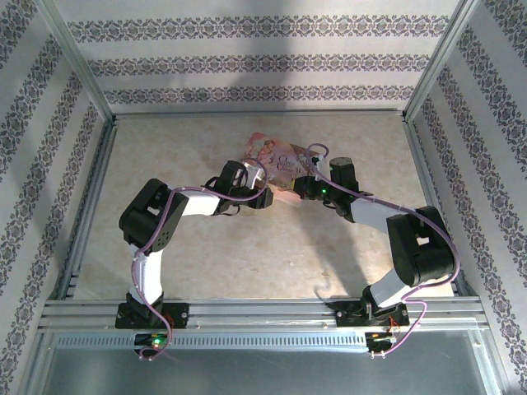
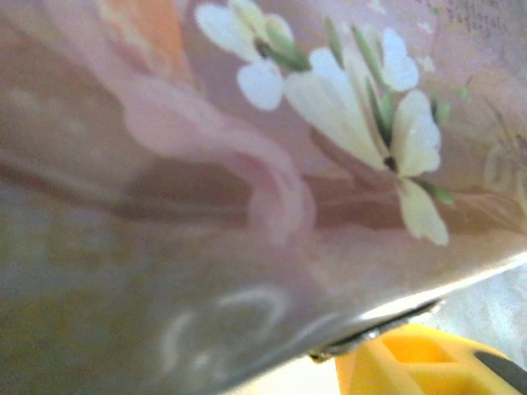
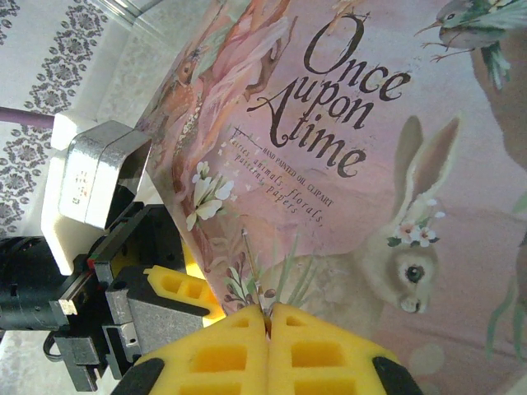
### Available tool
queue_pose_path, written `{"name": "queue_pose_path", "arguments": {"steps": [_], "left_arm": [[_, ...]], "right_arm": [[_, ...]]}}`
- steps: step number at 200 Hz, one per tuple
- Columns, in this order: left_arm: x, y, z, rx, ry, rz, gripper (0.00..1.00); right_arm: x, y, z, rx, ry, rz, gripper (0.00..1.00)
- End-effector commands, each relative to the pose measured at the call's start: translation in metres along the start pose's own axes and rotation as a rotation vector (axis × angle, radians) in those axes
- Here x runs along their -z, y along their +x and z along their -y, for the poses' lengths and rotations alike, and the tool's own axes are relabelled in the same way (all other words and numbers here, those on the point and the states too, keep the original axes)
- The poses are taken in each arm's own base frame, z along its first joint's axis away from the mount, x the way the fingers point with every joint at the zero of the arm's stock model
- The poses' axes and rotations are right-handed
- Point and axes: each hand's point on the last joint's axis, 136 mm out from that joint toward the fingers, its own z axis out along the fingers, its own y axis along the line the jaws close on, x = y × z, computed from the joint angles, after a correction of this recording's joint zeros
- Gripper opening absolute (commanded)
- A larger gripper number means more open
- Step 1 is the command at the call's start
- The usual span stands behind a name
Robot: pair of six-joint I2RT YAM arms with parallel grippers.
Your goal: Unlock a padlock with a key
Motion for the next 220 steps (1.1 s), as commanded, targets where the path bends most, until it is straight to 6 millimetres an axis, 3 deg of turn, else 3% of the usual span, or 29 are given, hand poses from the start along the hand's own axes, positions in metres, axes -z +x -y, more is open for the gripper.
{"name": "queue_pose_path", "arguments": {"steps": [1,109,220], "left_arm": [[-0.004,-0.016,0.016,-0.015,0.049,0.042,0.48],[-0.007,-0.023,0.026,0.033,0.062,0.064,0.42],[-0.007,-0.03,0.021,0.137,0.046,0.114,0.37]], "right_arm": [[-0.006,0.029,0.011,-0.054,0.031,-0.078,0.0],[-0.007,0.028,0.011,-0.055,0.029,-0.074,0.0],[-0.009,0.028,0.01,-0.06,0.024,-0.072,0.0]]}}
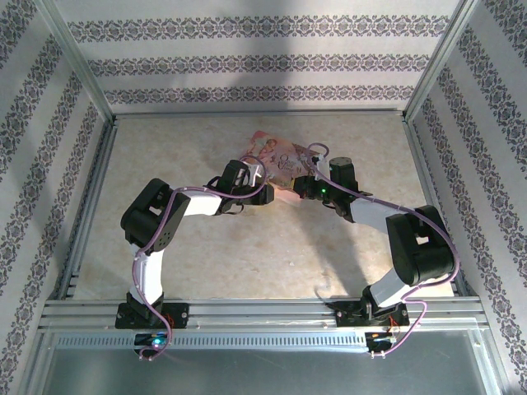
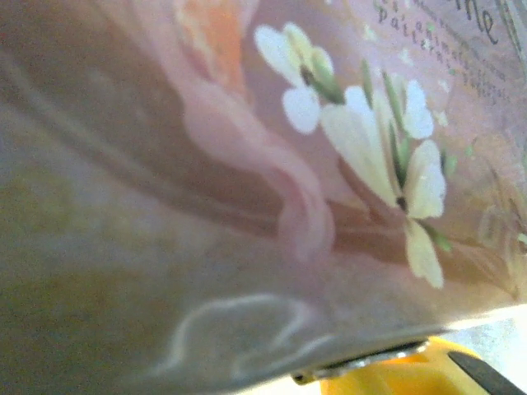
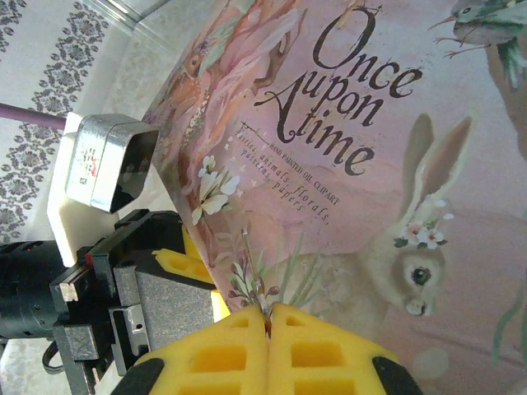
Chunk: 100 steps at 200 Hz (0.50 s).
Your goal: Unlock a padlock with a key
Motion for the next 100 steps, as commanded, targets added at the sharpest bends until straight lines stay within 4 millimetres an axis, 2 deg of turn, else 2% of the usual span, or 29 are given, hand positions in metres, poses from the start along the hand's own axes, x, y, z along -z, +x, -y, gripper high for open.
{"name": "queue_pose_path", "arguments": {"steps": [1,32,50,100], "left_arm": [[-0.003,-0.018,0.021,-0.019,0.06,0.075,0.37],[-0.003,-0.019,0.019,-0.004,0.051,0.079,0.33],[-0.003,-0.02,0.019,0.0,0.049,0.082,0.27],[0.006,-0.02,0.025,0.009,0.063,0.093,0.27]], "right_arm": [[-0.007,0.028,0.011,-0.048,0.026,-0.078,0.0],[-0.008,0.028,0.01,-0.046,0.024,-0.078,0.0],[-0.007,0.026,0.007,-0.041,0.015,-0.073,0.0],[0.008,0.008,-0.012,0.04,-0.008,-0.023,0.0]]}}
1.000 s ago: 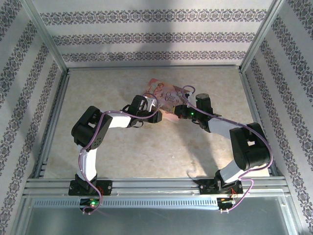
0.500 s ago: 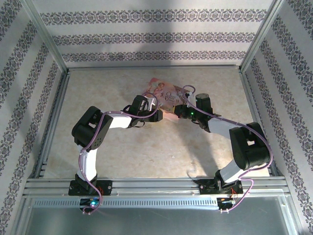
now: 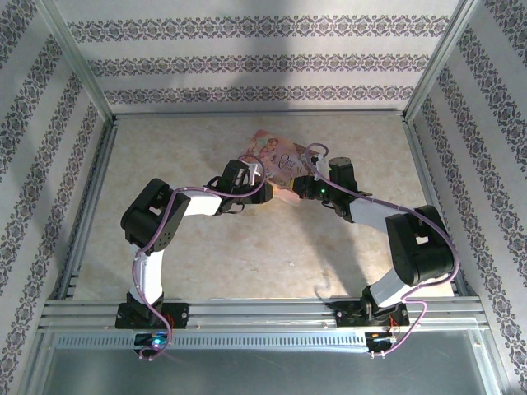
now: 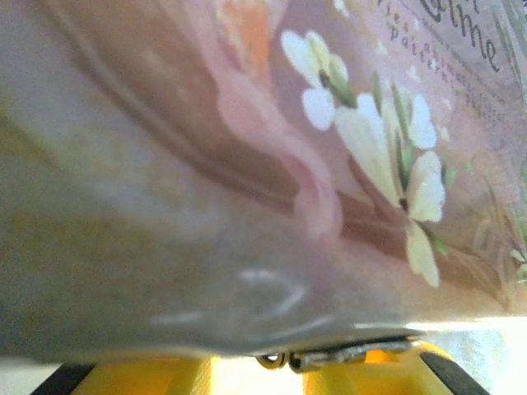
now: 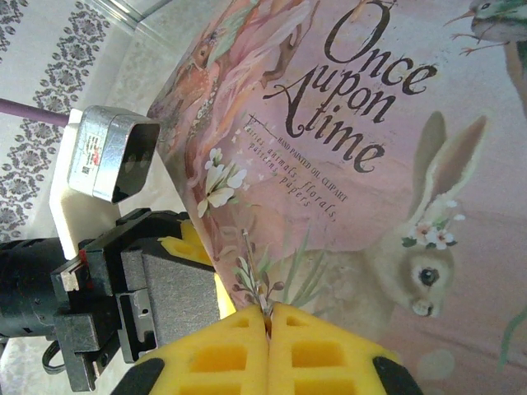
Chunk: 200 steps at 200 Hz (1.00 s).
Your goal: Unlock a padlock with a key
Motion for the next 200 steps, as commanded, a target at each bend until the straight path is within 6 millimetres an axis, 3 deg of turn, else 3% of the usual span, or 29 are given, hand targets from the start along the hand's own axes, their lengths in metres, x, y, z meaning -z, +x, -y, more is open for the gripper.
{"name": "queue_pose_path", "arguments": {"steps": [1,44,103,144,200], "left_arm": [[0.006,-0.015,0.027,-0.034,0.071,0.069,0.27],[0.018,-0.008,0.036,0.024,0.086,0.041,0.24],[0.031,0.008,0.051,0.144,0.115,-0.058,0.22],[0.038,0.012,0.061,0.185,0.134,-0.098,0.22],[0.048,0.014,0.065,0.192,0.124,-0.124,0.22]], "right_arm": [[0.008,0.008,-0.01,0.038,-0.006,-0.023,0.0],[0.036,0.014,-0.017,0.15,0.013,-0.008,0.0],[0.06,0.061,-0.033,0.425,0.05,-0.1,0.0],[0.057,0.079,-0.047,0.502,0.023,-0.136,0.0],[0.028,0.11,-0.044,0.558,0.047,-0.255,0.0]]}}
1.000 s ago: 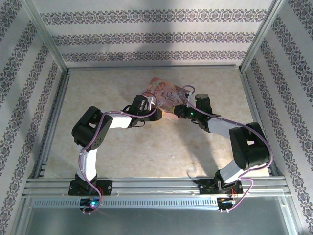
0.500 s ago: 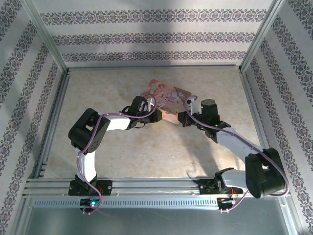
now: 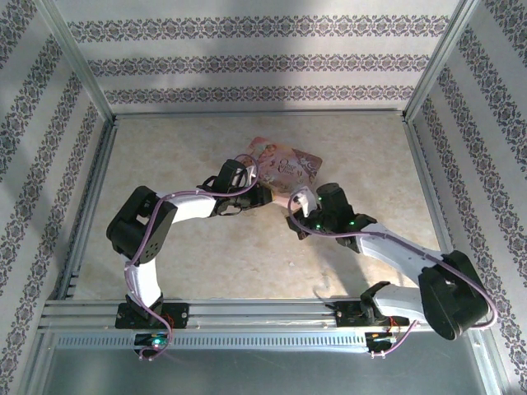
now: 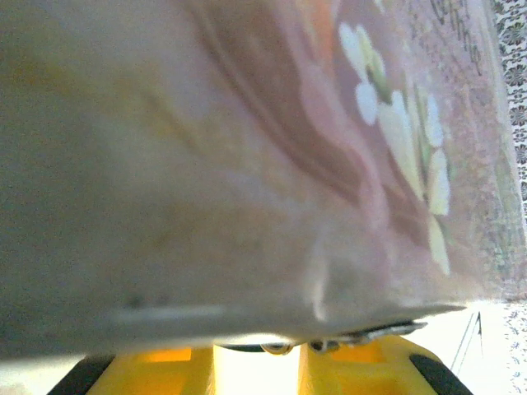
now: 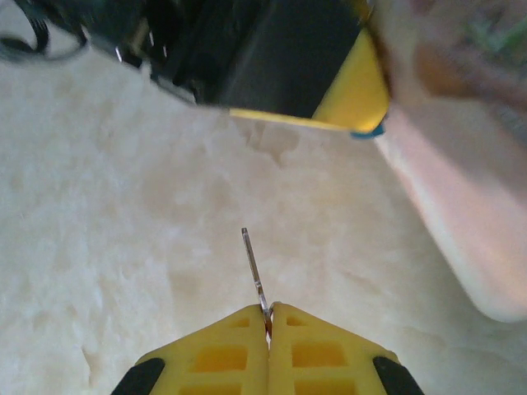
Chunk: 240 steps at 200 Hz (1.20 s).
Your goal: Unlock a padlock with a key
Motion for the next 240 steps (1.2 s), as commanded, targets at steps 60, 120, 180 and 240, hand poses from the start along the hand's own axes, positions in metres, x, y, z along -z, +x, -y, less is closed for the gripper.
{"name": "queue_pose_path", "arguments": {"steps": [60,120,180,240], "left_arm": [[0.02,0.006,0.039,-0.021,0.071,-0.043,0.22],[0.022,0.007,0.04,-0.019,0.071,-0.049,0.22],[0.022,0.008,0.038,-0.019,0.066,-0.048,0.21],[0.022,0.007,0.038,-0.018,0.064,-0.046,0.21]], "right_arm": [[-0.039,0.01,0.005,0.074,0.037,-0.05,0.0],[-0.045,0.002,0.021,0.103,0.094,-0.024,0.0],[-0.044,-0.012,0.024,0.116,0.089,0.024,0.0],[-0.05,-0.02,0.029,0.109,0.095,0.039,0.0]]}}
